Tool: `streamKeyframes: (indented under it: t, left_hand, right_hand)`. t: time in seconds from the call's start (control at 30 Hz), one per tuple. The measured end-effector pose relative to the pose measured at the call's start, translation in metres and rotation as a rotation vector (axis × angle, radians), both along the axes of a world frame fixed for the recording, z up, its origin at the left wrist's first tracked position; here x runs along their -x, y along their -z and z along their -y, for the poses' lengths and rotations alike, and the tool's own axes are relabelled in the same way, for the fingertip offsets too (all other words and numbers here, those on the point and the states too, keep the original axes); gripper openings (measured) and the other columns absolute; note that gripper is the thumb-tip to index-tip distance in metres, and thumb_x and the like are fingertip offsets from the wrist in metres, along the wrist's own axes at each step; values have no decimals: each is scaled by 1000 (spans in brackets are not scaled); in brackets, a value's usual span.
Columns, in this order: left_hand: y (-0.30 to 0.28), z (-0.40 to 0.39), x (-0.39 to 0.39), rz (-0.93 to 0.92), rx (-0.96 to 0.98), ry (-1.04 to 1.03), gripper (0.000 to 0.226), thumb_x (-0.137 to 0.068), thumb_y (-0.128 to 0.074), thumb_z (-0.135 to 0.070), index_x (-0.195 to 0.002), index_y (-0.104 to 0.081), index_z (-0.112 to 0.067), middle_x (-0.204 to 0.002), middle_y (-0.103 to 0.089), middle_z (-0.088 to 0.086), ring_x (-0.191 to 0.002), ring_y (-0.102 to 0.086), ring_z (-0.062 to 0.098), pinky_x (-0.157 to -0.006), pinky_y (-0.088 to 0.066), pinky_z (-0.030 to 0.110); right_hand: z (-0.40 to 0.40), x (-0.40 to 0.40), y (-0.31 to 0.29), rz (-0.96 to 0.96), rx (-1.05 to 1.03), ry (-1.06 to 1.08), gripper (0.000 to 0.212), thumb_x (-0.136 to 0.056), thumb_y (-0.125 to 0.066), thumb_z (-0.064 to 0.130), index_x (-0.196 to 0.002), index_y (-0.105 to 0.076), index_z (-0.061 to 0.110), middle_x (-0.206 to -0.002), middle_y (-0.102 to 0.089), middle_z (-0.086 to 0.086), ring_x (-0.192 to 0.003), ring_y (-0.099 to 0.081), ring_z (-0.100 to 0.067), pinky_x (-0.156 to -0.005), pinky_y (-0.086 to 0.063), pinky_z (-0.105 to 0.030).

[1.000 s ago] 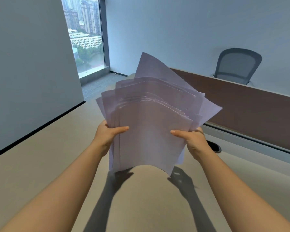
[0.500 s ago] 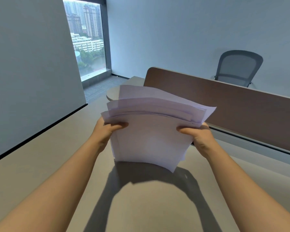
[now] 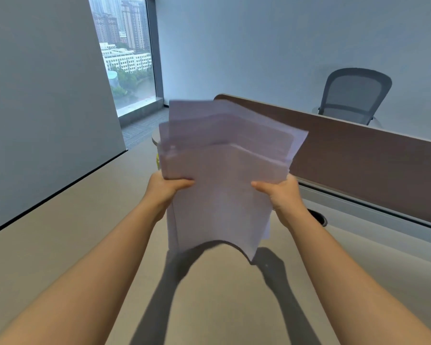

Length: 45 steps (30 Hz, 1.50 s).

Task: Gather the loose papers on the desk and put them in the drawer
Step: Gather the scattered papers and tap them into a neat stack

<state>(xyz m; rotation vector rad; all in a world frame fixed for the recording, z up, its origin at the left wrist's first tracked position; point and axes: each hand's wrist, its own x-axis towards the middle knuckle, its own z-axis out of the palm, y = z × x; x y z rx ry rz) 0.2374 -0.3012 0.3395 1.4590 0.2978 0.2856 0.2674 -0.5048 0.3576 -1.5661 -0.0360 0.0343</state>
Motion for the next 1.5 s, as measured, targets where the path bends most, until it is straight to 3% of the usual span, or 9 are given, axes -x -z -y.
streamKeyframes:
  t: [0.2,0.33,0.43,0.67,0.83,1.03,1.2,1.37,1.5]
  left_hand:
    - [-12,-24,6,99,-34,47,34,-64,-72,0,-90,-64,-22,-70,-74,-13,-70,-68,2,-74,-55,21]
    - [-13,-18,11,128,-18,-6,33,-68,-72,-10,-99,-62,-18,-92,-68,-2,-89,-64,17,-84,-51,27]
    - [-27,-9,10,118,-13,-77,12,-77,-67,-20,-83,-58,-15,-82,-62,0,-77,-62,12,-63,-50,15]
    - [-67,2,6,83,22,-314,54,-74,-65,-46,-52,-21,-22,-56,-26,-4,-57,-23,13,-54,-16,27]
    - [-78,2,8,14,-8,-337,53,-75,-65,-39,-48,-24,-19,-56,-26,-2,-54,-26,15,-54,-20,27]
    - [-50,-10,15,-132,-109,-224,22,-80,-58,-14,-62,-46,-18,-68,-47,0,-61,-43,13,-54,-33,24]
    - [-39,-12,18,-22,-73,-92,12,-80,-64,-26,-77,-54,-19,-85,-56,3,-83,-52,17,-71,-40,24]
    - [-22,-19,26,53,-148,-29,42,-72,-72,-9,-109,-51,-12,-96,-59,0,-86,-57,11,-69,-44,16]
    - [-5,-26,27,27,-107,31,53,-70,-70,2,-120,-55,-5,-106,-65,7,-96,-62,21,-71,-52,21]
  right_hand:
    - [16,3,-13,88,79,-81,36,-75,-65,-6,-101,-49,12,-83,-58,6,-74,-57,-8,-58,-53,-17]
    - [11,13,-9,131,104,-64,44,-75,-67,-3,-103,-42,18,-86,-53,8,-77,-54,-5,-63,-48,-20]
    - [5,20,-11,206,157,-74,42,-76,-64,-5,-103,-43,19,-84,-52,12,-74,-53,-1,-61,-48,-14]
    - [7,31,-6,197,111,-113,38,-74,-65,-9,-79,-55,27,-78,-61,8,-68,-60,-4,-53,-50,-4]
    - [12,36,-3,138,64,-122,37,-73,-66,-11,-74,-58,25,-75,-62,5,-51,-63,8,-51,-50,-6]
    - [14,39,1,88,42,-116,33,-73,-65,-10,-77,-59,22,-76,-62,3,-64,-61,-8,-49,-49,-6]
    - [8,41,-1,106,93,-104,31,-75,-63,-8,-92,-54,17,-78,-57,5,-70,-56,-11,-50,-50,-9]
    - [4,44,-11,431,407,76,63,-80,-62,3,-130,-35,28,-100,-49,19,-84,-54,-5,-69,-46,-11]
    - [8,43,-18,707,775,53,66,-83,-60,8,-140,-30,25,-124,-56,-12,-96,-59,-28,-81,-51,-34]
